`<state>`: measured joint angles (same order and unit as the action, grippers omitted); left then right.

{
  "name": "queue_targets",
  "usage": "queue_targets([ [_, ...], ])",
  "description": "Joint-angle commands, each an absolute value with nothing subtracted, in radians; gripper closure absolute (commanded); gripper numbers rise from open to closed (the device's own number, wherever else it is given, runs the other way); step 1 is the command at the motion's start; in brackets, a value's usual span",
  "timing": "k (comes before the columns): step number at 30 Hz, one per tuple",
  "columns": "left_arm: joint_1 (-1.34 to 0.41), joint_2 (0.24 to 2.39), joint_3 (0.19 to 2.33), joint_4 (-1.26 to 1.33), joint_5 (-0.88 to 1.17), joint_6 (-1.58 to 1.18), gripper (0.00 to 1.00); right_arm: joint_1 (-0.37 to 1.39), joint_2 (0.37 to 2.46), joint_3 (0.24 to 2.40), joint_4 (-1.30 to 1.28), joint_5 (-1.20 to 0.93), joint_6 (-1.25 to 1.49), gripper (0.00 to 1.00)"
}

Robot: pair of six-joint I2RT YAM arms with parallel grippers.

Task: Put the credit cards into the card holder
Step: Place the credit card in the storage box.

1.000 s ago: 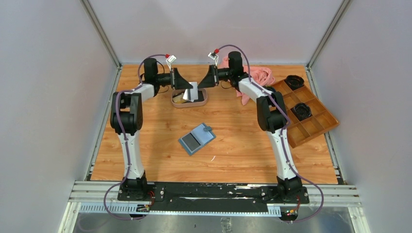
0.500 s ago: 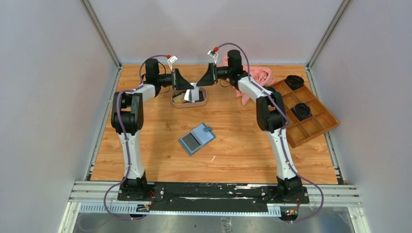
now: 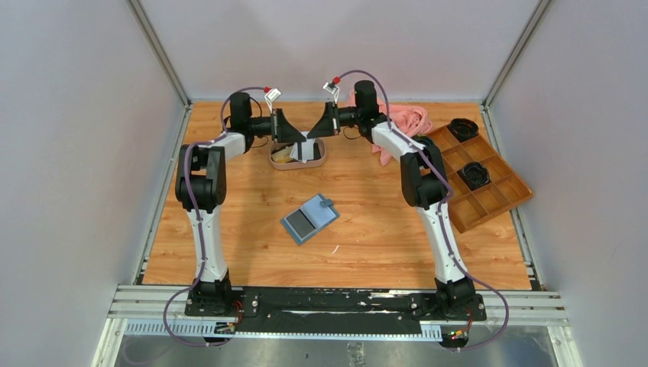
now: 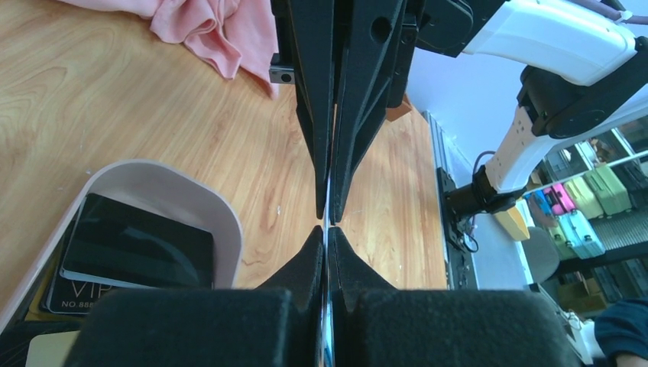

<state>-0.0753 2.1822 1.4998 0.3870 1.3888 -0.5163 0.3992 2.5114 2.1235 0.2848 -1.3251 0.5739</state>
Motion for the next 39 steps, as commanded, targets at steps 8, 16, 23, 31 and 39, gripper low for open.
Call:
queue_targets([
  [8,-0.017,2.157,1.455,0.400,1.391,-0.515,0.45,0.384,2.525,2.151,0.329,-1.339,0.592,1.00],
  [16,0.029,2.175,1.395,0.400,1.434,-0.469,0.40,0.373,2.521,2.142,0.449,-1.343,0.704,1.00],
  [23,0.017,2.157,1.372,0.397,1.453,-0.442,0.40,0.363,2.524,2.136,0.445,-1.333,0.704,1.00],
  [31,-0.043,2.161,1.387,0.397,1.473,-0.454,0.48,0.365,2.529,2.135,0.441,-1.324,0.708,1.00],
  [39,-0.049,2.189,1.424,0.399,1.488,-0.485,0.89,0.365,2.541,2.141,0.423,-1.316,0.696,1.00],
])
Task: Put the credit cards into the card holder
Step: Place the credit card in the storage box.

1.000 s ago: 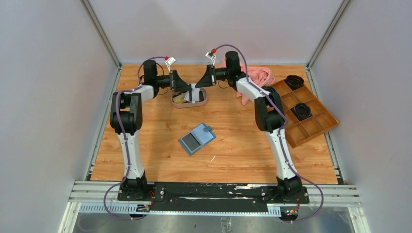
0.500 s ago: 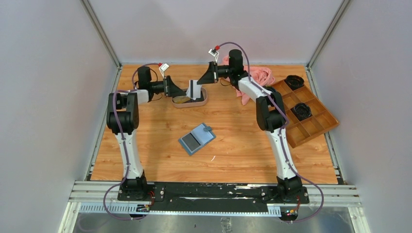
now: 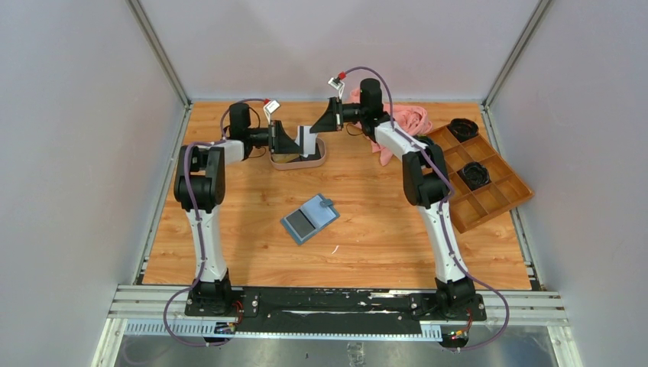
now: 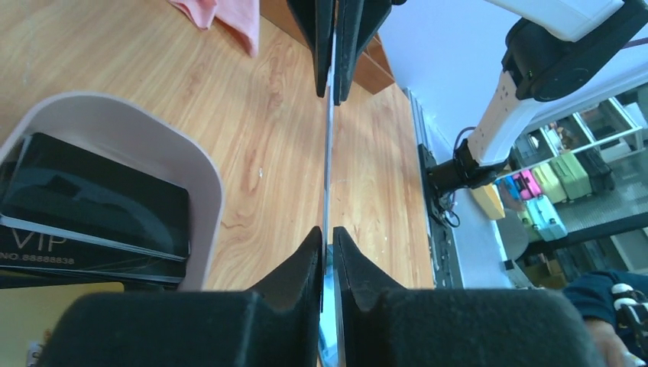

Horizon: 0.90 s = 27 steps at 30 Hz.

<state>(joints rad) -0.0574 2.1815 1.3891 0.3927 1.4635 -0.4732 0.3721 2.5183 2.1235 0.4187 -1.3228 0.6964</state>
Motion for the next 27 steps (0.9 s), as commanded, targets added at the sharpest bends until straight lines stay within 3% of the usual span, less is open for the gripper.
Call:
queue_targets([
  [1,-0.047,2.194,1.429,0.399,1.487,-0.491,0.87,0.365,2.544,2.143,0.423,-1.316,0.696,1.00],
  [3,-0.043,2.197,1.435,0.399,1.473,-0.507,0.67,0.365,2.546,2.146,0.423,-1.318,0.696,1.00],
  [4,-0.042,2.197,1.436,0.399,1.473,-0.512,0.62,0.365,2.546,2.146,0.422,-1.319,0.696,1.00],
  [8,-0.017,2.185,1.437,0.398,1.477,-0.517,0.58,0.362,2.548,2.151,0.423,-1.322,0.698,1.00],
  [20,-0.019,2.191,1.432,0.397,1.489,-0.512,0.75,0.364,2.551,2.155,0.423,-1.316,0.701,1.00],
  [22,-0.023,2.194,1.434,0.396,1.492,-0.512,0.83,0.365,2.553,2.155,0.423,-1.315,0.701,1.00],
  [24,-0.024,2.198,1.436,0.396,1.495,-0.511,0.99,0.365,2.554,2.156,0.422,-1.313,0.701,1.00],
  [27,-0.024,2.206,1.440,0.398,1.494,-0.509,1.00,0.365,2.560,2.163,0.417,-1.312,0.697,1.00],
])
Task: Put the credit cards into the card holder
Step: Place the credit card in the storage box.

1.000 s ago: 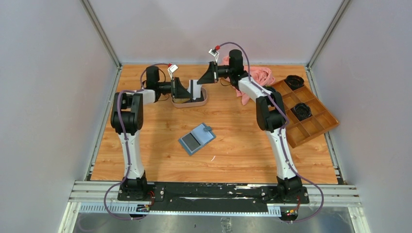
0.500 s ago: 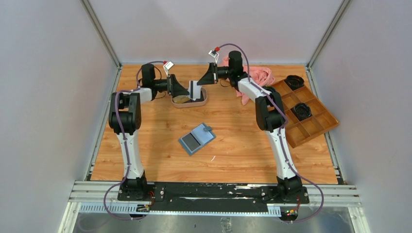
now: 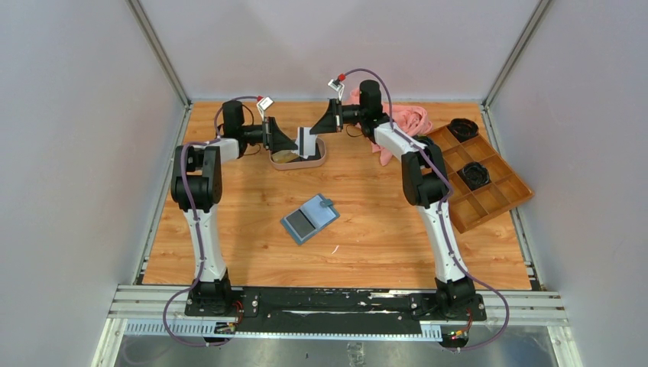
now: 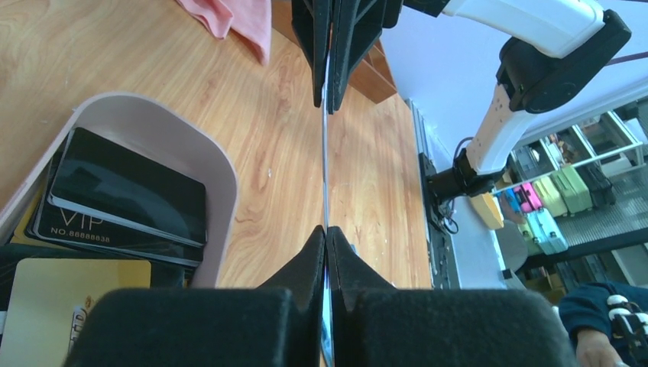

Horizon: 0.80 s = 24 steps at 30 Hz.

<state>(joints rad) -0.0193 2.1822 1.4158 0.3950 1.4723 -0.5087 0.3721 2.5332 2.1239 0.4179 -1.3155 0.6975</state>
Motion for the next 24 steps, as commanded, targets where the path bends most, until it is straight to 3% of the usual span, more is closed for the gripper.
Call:
queue_targets([
  [1,-0.022,2.209,1.444,0.399,1.491,-0.509,1.00,0.365,2.564,2.167,0.411,-1.310,0.692,1.00],
  [24,0.032,2.399,1.690,0.405,1.339,-0.499,1.00,0.361,2.728,2.296,0.361,-1.125,0.454,0.99],
])
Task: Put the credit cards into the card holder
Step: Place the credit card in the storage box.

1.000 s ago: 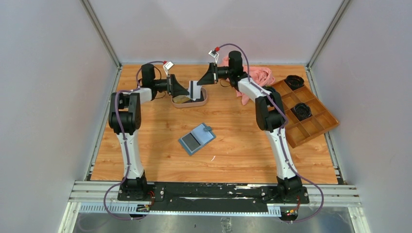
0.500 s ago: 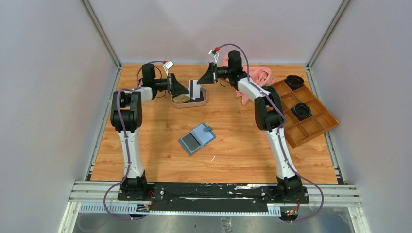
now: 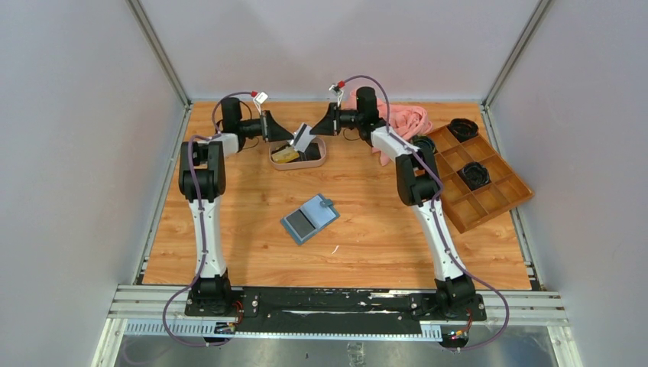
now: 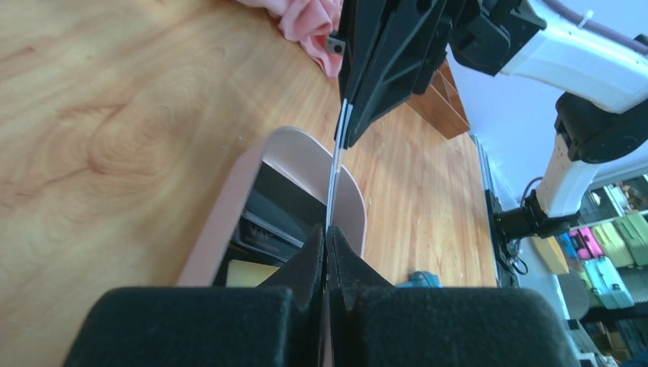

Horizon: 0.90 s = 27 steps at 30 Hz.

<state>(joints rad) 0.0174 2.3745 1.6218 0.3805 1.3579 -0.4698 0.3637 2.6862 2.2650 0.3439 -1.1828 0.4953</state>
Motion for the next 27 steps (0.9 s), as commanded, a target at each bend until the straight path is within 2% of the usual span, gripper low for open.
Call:
queue_targets([
  [1,0.033,2.412,1.702,0.405,1.339,-0.517,1.00,0.361,2.731,2.296,0.374,-1.124,0.465,0.99],
  [10,0.033,2.443,1.708,0.406,1.348,-0.572,1.00,0.356,2.746,2.267,0.389,-1.143,0.518,0.94],
  [12,0.033,2.444,1.707,0.405,1.350,-0.576,1.00,0.356,2.741,2.258,0.397,-1.146,0.534,0.87],
  [16,0.032,2.441,1.699,0.405,1.350,-0.575,1.00,0.356,2.727,2.248,0.393,-1.151,0.539,0.65],
  [18,0.034,2.438,1.693,0.406,1.350,-0.575,1.00,0.356,2.720,2.238,0.386,-1.155,0.538,0.58],
  [27,0.045,2.409,1.656,0.406,1.331,-0.557,1.00,0.352,2.679,2.208,0.335,-1.170,0.503,0.43],
])
